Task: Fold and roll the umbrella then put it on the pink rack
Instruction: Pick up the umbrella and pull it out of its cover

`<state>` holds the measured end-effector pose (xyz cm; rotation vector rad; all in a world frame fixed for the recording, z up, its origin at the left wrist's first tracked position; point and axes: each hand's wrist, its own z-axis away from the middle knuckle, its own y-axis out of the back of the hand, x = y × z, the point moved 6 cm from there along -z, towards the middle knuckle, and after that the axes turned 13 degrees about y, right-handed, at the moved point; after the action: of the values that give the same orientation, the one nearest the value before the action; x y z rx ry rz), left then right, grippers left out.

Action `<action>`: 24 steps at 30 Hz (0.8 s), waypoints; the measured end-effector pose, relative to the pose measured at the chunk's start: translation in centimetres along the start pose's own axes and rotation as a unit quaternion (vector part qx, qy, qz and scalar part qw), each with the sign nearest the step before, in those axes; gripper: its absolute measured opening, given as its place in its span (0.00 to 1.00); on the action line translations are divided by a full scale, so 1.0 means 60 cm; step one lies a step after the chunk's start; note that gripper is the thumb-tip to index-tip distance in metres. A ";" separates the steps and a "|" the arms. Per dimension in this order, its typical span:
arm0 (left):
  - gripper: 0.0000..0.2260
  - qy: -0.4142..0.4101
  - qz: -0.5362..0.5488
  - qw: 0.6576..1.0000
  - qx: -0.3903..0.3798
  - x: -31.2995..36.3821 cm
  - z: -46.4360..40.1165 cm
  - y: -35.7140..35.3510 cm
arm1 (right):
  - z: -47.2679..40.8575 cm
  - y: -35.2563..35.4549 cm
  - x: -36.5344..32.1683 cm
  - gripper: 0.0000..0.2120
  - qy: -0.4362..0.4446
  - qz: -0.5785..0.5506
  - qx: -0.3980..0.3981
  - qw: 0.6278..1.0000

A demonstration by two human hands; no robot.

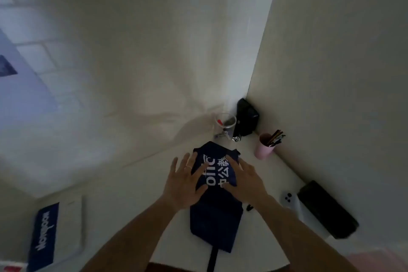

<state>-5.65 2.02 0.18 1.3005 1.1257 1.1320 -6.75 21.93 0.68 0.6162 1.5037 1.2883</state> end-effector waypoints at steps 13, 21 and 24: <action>0.37 -0.090 0.022 0.995 -0.023 0.019 -0.093 -0.269 | -0.052 -0.240 0.143 0.48 0.050 0.049 0.043 0.997; 0.28 -0.130 0.141 0.980 0.059 0.010 -0.085 -0.344 | -0.047 -0.293 0.156 0.36 0.091 0.141 0.222 0.960; 0.25 -0.112 0.126 0.982 0.081 0.006 -0.086 -0.344 | -0.050 -0.298 0.161 0.32 0.088 0.163 0.231 0.955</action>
<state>-11.15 3.61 -20.31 1.6905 0.9181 1.0597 -8.85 23.73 -19.67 1.1135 1.9345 1.2617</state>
